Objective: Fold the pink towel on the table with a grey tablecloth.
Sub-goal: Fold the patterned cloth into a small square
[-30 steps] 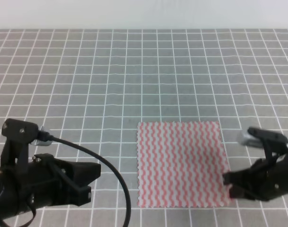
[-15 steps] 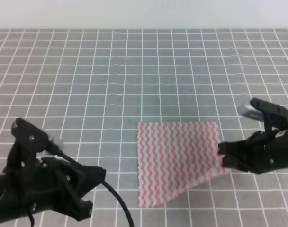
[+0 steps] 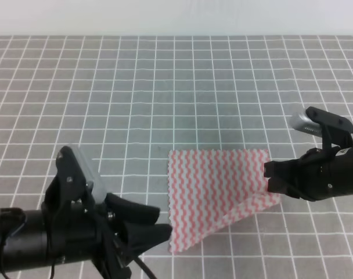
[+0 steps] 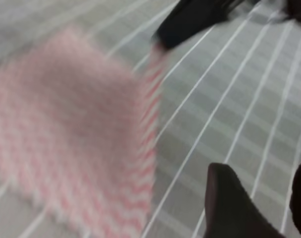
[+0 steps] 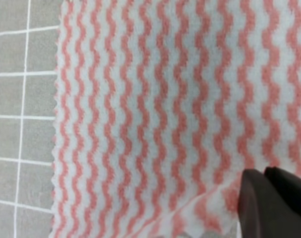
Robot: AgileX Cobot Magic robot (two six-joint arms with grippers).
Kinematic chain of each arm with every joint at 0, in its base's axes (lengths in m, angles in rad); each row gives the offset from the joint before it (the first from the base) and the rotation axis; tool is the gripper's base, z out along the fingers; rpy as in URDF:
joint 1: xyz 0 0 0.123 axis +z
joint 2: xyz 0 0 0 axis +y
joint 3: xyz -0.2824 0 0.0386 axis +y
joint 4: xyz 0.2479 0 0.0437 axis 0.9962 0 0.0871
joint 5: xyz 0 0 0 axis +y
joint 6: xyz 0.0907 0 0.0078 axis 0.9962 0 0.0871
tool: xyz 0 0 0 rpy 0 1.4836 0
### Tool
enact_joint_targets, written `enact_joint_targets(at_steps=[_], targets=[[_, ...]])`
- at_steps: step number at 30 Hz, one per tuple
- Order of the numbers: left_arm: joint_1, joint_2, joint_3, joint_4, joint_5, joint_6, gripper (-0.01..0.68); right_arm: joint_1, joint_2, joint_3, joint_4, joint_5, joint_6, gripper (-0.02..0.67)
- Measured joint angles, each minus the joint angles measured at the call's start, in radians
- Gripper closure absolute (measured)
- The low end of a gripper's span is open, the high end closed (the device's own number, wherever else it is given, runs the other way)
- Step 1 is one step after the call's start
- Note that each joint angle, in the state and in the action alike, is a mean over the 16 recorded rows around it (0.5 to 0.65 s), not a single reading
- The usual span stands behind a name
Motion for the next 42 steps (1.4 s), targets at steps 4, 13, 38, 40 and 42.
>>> enact_joint_targets(at_steps=[4, 13, 38, 40, 42], targets=[[-0.013, 0.013, -0.005, -0.066, 0.009, 0.123, 0.399, 0.0, 0.003, -0.001, 0.008, -0.007, -0.005, 0.664], [-0.159, 0.057, -0.052, -0.105, -0.176, 0.236, 0.396, 0.0, 0.024, -0.005, 0.023, -0.03, -0.005, 0.664], [-0.357, 0.255, -0.101, -0.103, -0.461, 0.441, 0.398, 0.0, 0.046, -0.008, 0.055, -0.062, -0.009, 0.664], [-0.357, 0.262, -0.101, -0.103, -0.463, 0.47, 0.398, 0.0, 0.047, -0.008, 0.057, -0.064, -0.008, 0.664], [-0.357, 0.271, -0.101, -0.105, -0.468, 0.494, 0.395, 0.0, 0.048, -0.008, 0.057, -0.066, -0.008, 0.664]])
